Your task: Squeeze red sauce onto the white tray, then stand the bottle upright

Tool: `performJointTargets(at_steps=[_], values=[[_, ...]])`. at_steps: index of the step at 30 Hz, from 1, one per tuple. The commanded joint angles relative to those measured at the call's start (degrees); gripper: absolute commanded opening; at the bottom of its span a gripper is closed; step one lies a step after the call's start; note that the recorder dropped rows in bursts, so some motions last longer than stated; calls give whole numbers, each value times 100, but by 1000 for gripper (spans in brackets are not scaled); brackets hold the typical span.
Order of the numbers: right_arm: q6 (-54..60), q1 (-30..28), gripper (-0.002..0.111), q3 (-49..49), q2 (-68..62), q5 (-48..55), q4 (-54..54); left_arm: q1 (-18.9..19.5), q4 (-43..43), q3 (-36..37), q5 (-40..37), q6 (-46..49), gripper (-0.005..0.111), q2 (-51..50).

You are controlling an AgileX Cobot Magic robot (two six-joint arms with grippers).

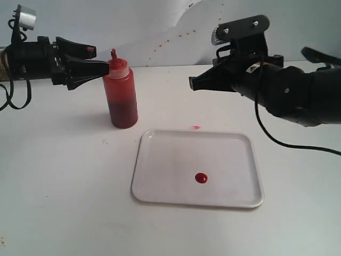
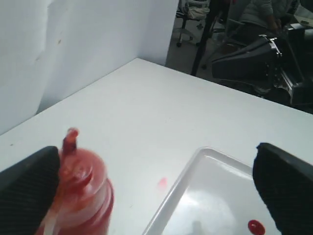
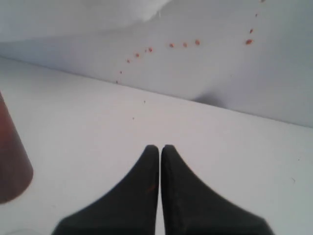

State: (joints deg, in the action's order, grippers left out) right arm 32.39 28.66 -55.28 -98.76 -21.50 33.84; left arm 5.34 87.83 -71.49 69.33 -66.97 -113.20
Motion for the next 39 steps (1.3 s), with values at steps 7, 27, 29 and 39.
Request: performJointTargets(at_steps=[7, 27, 29, 39], values=[[442, -2, 0, 1558, 1817, -764, 24, -605, 864, 117, 63, -1072, 101, 1500], [-790, -2, 0, 3915, 3809, -1416, -495, -1231, -295, 3331, -120, -19, 0, 5292], [-814, -2, 0, 4159, 4057, -1416, -525, -1231, -374, 3637, -370, -5, 0, 5736], [-1051, -2, 0, 4870, 5334, -1381, -483, -1231, -585, 4486, -1748, 2, 0, 8105]])
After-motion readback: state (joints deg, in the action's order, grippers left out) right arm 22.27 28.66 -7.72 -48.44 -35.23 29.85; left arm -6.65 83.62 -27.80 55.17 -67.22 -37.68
